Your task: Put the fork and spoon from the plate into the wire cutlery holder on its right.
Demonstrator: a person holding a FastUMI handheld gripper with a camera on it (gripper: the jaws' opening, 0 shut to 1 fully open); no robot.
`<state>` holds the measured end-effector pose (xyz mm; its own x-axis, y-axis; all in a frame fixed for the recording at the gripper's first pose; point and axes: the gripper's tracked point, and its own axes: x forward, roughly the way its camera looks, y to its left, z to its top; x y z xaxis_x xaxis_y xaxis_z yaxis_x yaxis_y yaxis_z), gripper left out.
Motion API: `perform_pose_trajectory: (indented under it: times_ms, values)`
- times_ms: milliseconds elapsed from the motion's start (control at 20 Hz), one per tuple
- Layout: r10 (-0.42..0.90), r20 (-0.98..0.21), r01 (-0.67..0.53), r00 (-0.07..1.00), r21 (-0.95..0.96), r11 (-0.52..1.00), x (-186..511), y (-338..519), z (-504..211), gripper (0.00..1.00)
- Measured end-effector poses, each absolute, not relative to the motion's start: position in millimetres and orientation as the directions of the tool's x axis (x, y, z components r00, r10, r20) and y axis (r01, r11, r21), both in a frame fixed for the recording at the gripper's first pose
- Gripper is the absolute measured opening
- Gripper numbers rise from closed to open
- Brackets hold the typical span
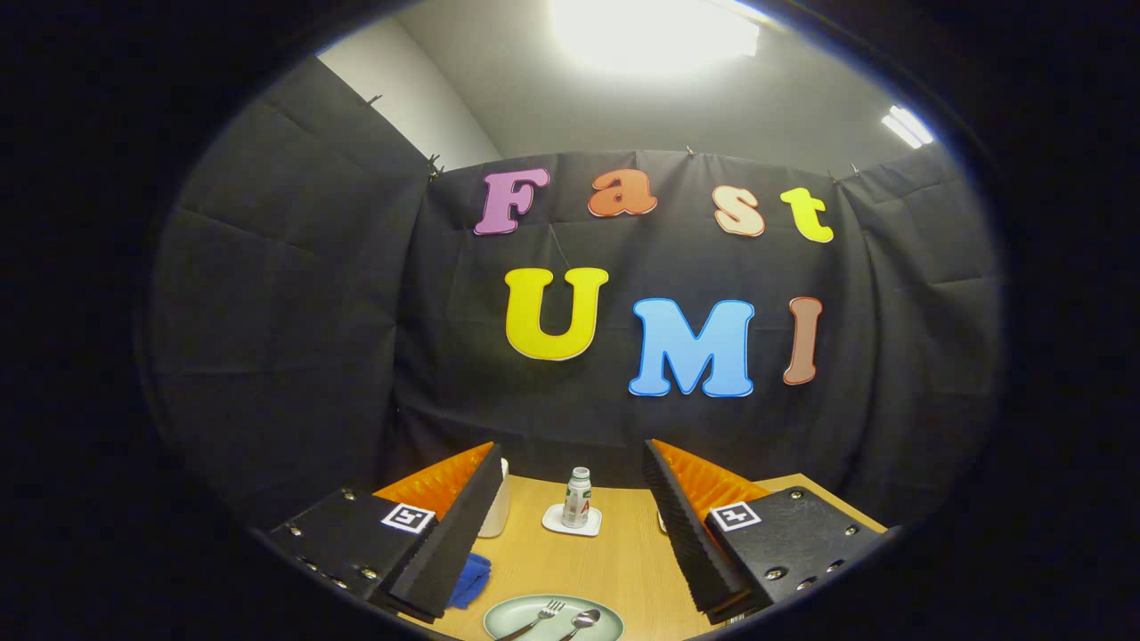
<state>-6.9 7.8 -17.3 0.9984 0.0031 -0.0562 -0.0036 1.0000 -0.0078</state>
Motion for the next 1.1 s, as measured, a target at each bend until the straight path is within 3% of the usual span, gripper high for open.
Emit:
perform_pose_trajectory:
  times_ms: [550,1100]
  values:
    - [0.000,-0.163,0.004,0.987,0.019,1.000,-1,16,-51,0.97]
    - [-0.059,-0.462,0.079,0.885,0.025,0.997,-8,18,-165,0.97]
